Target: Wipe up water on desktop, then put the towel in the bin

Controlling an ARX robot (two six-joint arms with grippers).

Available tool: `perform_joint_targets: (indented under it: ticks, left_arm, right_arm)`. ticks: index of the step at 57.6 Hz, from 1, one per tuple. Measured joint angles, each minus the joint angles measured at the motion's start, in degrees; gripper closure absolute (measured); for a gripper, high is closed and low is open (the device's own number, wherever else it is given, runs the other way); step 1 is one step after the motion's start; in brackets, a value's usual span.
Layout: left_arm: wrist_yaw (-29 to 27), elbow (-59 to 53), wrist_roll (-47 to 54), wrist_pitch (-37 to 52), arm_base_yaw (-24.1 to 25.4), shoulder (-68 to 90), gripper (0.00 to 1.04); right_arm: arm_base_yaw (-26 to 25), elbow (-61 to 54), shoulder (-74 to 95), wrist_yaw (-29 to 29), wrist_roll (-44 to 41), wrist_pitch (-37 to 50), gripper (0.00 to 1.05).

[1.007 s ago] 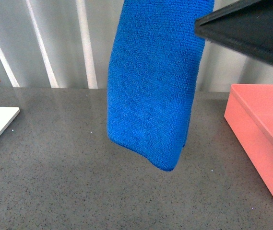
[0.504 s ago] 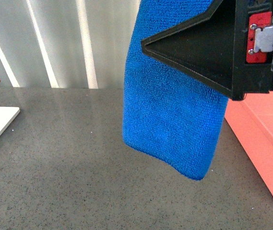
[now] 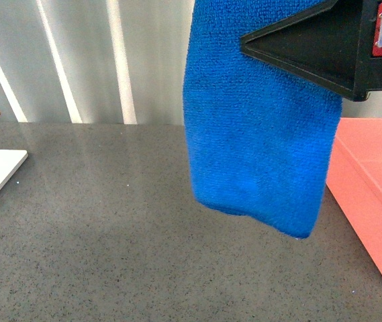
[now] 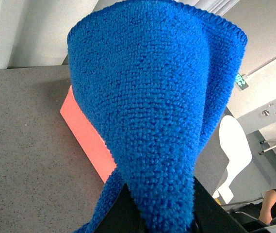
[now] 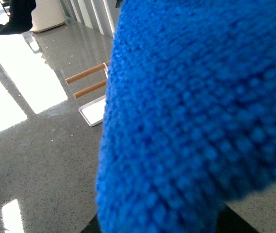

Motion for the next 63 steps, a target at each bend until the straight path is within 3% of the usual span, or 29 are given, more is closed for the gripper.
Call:
perform_joint_targets:
  ticks: [6,23,42,54,57,63]
  left_arm:
    - [-0.1,-0.1,0.0,-0.1,0.2,0.0,0.97]
    - [-0.9,-0.1,0.8,-2.0,1.2,0.0,0.97]
    - [-0.7,-0.3,1.6,-2.8,6.5,0.1,0.5]
    - [-1.2,-2.6,4.2,-4.2,13.2,0.3,0.2]
    - [-1.0,-4.8,5.7,-4.4,16.1,0.3,0.07]
    - [-0.5,-8.9,7.9,-4.6,19.3,0.0,0.07]
  right_arm:
    - [-0.5,0.0,-0.2,0.0,-0.2,-0.3,1.01]
    - [-2.7,0.6,-0.5,0.3,0.6,-0.2,1.0]
    - [-8.8,4.9,-1.7,1.6,2.2,-3.5,1.0]
    - [-14.6,8.1,-3.5,2.4,3.5,-7.6,1.0]
    - [-16.8,9.4,-4.1,2.7,3.9,-9.3,1.0]
    - [-20.0,10.5,-4.9,3.0,4.2,-12.0,1.0]
